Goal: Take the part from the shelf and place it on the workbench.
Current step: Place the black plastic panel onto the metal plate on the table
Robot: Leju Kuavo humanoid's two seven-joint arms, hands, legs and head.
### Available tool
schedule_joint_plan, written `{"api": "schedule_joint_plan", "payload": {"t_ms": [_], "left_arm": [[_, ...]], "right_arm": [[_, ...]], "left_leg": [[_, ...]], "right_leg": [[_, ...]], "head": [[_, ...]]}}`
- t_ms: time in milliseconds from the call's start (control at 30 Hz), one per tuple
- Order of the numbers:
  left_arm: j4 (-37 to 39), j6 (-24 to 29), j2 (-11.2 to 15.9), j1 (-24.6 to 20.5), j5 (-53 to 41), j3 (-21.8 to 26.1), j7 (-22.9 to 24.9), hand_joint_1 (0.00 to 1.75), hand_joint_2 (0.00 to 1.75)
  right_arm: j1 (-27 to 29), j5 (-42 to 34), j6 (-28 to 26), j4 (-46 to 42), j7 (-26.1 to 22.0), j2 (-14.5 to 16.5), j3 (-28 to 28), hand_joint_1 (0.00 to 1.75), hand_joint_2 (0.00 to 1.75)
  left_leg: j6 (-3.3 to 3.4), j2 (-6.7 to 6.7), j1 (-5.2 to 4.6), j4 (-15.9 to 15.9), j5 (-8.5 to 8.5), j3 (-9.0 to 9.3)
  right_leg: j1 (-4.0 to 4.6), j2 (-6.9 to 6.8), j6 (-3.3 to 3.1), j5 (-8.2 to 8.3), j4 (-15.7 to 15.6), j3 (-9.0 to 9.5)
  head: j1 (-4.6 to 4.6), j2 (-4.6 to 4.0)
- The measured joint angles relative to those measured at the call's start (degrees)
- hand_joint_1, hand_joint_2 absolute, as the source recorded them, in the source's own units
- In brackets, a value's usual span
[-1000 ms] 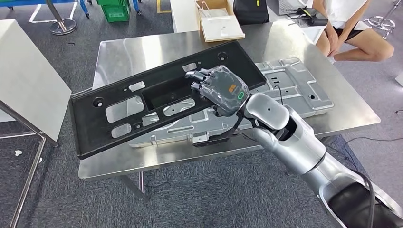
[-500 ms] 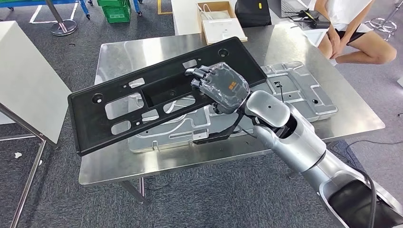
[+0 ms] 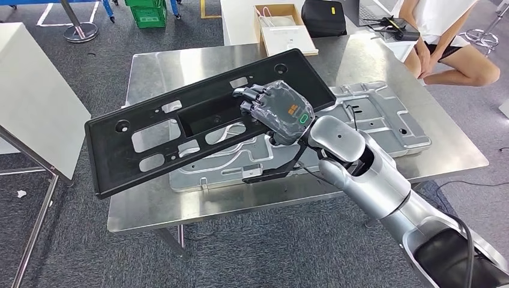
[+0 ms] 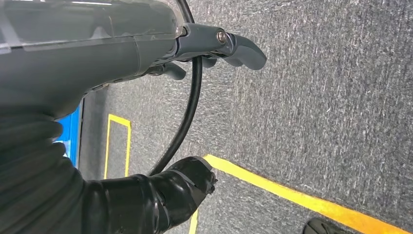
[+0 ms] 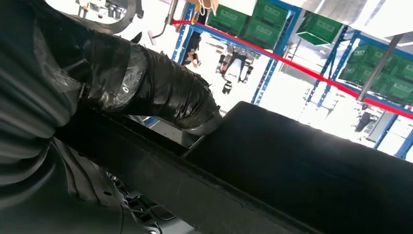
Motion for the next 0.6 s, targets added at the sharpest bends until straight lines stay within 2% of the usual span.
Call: {"api": "schedule_joint_plan", "payload": {"t_ms": [133,300,467,600], "left_arm": [[0.0,0.04,-0.01,0.04,0.15,0.02,0.02,0.0,1.75],[0.0,0.41,-0.07,0.3,0.46,0.5,0.53,0.0,1.75],[0.0,1.03,-0.21,0.44,0.26,1.4,0.96,0.0,1.75],[-0.01,1.45,-0.37,0.48,-0.13,1.86,1.3,0.0,1.75]], "right_arm": [[0.34,0.02,-0.19,0.04,0.73,-0.62,-0.14,1.75,1.75],[2.79,0.82,-1.23,0.4,1.31,-4.19,-1.94,1.75,1.75],[7.38,1.75,-1.85,0.44,2.42,-8.22,-6.81,1.75,1.75],[10.71,2.64,-2.14,0.88,3.62,-10.06,-11.1,1.75,1.75]], "left_leg": [[0.06,-0.01,0.01,0.01,0.04,0.08],[0.06,-0.03,0.01,0.01,0.04,0.12],[0.11,-0.12,0.0,0.01,0.0,0.1],[0.17,-0.11,0.0,0.01,-0.04,0.1]], "right_leg": [[0.0,-0.03,0.29,-0.01,-0.02,-0.02],[0.0,-0.1,0.35,-0.04,-0.01,0.05],[0.0,-0.15,0.44,-0.1,-0.02,0.11],[-0.01,-0.13,0.45,-0.1,-0.02,0.11]], "head": [[0.0,0.0],[0.0,0.0],[0.0,0.0],[0.0,0.0]]}}
